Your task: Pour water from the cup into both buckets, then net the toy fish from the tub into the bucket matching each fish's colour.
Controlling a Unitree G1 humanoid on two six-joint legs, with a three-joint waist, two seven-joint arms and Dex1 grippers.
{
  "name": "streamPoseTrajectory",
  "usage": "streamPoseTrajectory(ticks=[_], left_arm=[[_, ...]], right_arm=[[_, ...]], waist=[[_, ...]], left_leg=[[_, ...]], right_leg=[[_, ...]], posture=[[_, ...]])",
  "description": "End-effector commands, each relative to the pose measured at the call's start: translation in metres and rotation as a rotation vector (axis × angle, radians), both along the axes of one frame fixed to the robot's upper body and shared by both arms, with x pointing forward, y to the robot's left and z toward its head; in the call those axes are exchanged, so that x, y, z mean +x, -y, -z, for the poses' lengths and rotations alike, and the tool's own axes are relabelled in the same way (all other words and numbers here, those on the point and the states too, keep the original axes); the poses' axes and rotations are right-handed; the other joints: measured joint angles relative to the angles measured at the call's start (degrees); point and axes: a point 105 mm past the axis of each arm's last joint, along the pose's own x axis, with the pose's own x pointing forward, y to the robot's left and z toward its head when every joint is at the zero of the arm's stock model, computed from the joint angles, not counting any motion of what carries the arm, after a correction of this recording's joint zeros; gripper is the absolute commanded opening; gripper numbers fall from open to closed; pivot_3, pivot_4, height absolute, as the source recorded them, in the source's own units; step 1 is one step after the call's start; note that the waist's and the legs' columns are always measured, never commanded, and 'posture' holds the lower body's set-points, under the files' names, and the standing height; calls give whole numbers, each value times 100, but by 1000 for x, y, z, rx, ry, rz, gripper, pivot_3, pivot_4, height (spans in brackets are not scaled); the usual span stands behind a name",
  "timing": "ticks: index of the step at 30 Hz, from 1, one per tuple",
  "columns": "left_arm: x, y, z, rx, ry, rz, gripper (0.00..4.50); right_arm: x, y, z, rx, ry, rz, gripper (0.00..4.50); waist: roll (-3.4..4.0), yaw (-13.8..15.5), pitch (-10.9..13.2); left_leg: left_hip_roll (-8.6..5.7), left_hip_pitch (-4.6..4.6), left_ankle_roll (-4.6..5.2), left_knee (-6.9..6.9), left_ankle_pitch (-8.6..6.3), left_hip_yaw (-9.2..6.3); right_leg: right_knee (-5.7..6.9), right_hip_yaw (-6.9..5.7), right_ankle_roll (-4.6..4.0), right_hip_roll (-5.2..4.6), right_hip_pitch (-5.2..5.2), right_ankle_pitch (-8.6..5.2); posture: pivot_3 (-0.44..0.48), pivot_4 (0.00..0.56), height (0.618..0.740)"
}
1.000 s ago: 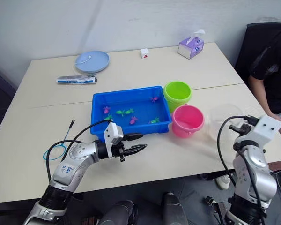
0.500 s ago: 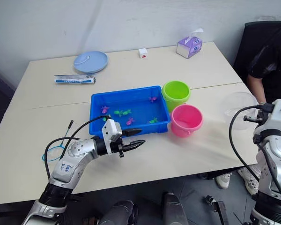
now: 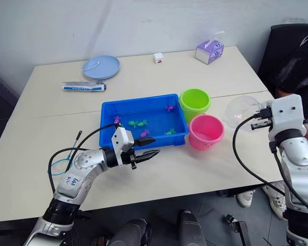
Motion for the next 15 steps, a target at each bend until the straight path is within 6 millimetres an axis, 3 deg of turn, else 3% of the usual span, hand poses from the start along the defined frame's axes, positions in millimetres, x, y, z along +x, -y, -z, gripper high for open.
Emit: streamPoseTrajectory(ticks=[1,15], left_arm=[[-4,1,-13,-35,44,6,2399],[-5,2,-12,-37,41,1,2399]], right_arm=[[-4,-9,-26,-92,88,-41,632],[-1,-36,-36,-293,147,-122,632]], waist=[[0,0,0],[0,0,0]], left_leg=[[0,0,0,0,0,0],[0,0,-1,1,0,0]], right_leg=[[0,0,0,0,0,0],[0,0,0,0,0,0]], posture=[[0,150,740],[0,150,740]])
